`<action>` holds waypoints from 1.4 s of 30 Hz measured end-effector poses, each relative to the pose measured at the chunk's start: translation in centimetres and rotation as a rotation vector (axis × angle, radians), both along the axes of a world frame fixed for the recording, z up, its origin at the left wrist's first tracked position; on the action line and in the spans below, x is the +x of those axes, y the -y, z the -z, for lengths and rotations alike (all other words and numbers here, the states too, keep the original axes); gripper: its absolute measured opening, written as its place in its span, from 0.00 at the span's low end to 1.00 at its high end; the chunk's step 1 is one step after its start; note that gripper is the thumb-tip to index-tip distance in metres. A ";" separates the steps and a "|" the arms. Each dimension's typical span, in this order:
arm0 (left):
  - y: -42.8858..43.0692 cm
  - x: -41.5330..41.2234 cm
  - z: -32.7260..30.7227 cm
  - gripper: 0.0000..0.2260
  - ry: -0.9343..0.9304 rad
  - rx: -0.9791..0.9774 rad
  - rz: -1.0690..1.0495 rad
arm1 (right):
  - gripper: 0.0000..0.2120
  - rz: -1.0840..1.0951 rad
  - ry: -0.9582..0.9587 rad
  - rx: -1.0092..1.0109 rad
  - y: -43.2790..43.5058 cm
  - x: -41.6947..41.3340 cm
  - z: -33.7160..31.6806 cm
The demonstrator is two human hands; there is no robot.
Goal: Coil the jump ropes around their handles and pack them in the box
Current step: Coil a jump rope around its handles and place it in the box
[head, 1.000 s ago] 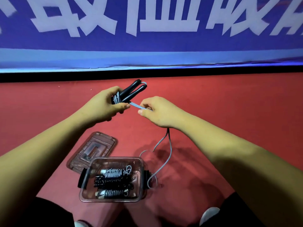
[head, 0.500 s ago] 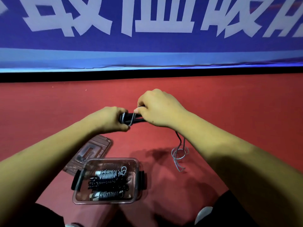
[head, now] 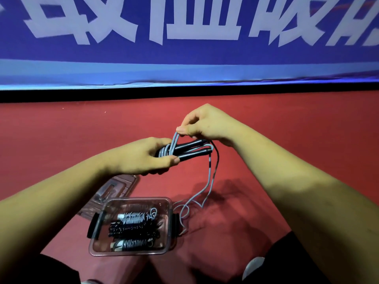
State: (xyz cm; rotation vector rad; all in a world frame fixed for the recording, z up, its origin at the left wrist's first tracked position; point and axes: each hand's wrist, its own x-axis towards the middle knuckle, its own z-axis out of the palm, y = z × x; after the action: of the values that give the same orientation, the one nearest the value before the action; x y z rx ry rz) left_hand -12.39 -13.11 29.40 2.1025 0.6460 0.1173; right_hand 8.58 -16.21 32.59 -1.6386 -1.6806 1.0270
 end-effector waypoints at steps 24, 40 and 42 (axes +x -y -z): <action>-5.5 -2.6 0.1 0.13 0.045 0.061 -0.675 | 0.10 -0.162 0.387 0.059 -0.1 -4.1 1.6; -2.0 0.9 2.9 0.18 -0.419 0.472 -0.131 | 0.08 -0.121 0.442 0.273 -0.2 -2.5 0.5; -1.5 1.0 2.6 0.14 -0.354 0.432 -0.080 | 0.07 -0.095 0.436 0.290 -0.5 -1.7 0.9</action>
State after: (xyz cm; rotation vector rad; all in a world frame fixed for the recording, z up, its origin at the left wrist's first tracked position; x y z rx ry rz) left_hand -11.35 -11.57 26.78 2.5422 0.9854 -0.0824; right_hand 6.85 -15.68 31.72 -1.6778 -2.0904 0.4500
